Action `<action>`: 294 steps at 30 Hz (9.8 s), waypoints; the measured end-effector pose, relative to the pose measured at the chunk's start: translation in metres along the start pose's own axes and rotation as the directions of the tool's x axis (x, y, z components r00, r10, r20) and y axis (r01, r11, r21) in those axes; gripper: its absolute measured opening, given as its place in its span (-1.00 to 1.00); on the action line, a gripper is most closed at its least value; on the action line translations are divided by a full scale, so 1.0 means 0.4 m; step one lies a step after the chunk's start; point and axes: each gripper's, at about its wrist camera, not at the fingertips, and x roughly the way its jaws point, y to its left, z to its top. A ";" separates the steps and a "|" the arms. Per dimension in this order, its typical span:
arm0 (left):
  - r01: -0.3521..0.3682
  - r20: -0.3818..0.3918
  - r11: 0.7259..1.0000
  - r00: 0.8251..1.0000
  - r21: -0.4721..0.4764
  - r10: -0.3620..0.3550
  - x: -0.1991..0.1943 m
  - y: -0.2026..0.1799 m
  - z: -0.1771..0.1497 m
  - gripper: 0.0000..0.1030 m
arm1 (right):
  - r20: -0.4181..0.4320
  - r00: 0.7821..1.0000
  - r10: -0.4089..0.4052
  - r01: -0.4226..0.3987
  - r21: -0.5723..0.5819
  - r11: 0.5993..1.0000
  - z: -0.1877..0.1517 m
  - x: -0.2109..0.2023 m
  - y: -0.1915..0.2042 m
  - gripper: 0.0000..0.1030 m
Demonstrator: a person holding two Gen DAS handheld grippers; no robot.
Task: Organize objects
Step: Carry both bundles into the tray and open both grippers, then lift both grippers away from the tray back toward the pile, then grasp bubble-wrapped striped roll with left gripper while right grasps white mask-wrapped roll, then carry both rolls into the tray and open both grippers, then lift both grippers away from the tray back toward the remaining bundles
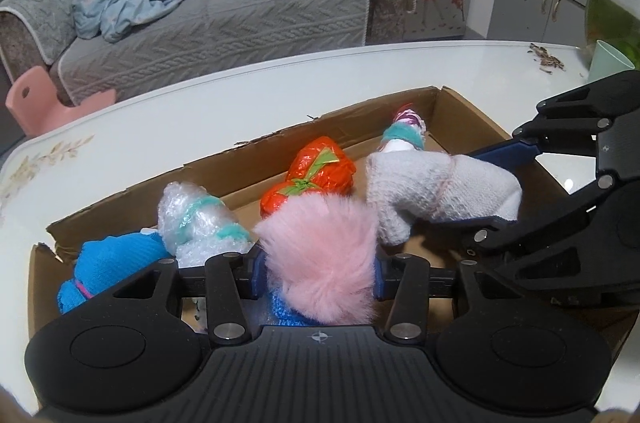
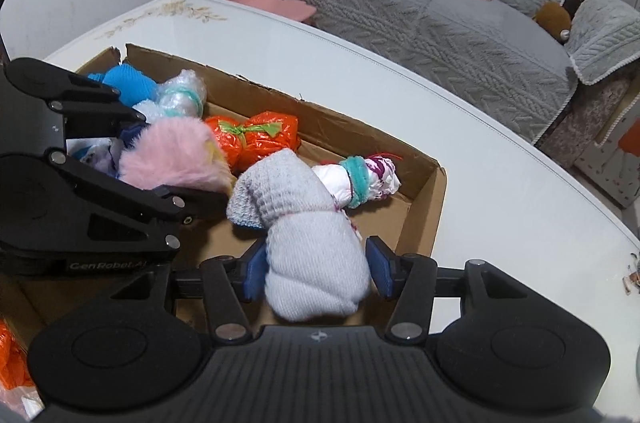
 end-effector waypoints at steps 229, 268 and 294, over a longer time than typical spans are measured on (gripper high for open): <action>0.018 -0.043 1.000 0.999 -0.008 -0.018 -0.058 -0.036 -0.067 0.11 | -0.004 0.999 0.038 -0.038 -0.170 0.985 -0.039 -0.021 0.076 -0.20; -0.006 0.037 0.978 0.999 -0.210 0.014 -0.226 0.007 -0.053 0.78 | -0.040 0.998 -0.051 0.048 -0.088 0.995 -0.001 -0.087 0.127 0.72; -0.078 0.104 0.945 0.988 -0.317 0.116 -0.410 0.116 -0.228 0.92 | 0.061 0.997 -0.050 0.045 0.081 0.996 -0.078 -0.229 0.218 0.86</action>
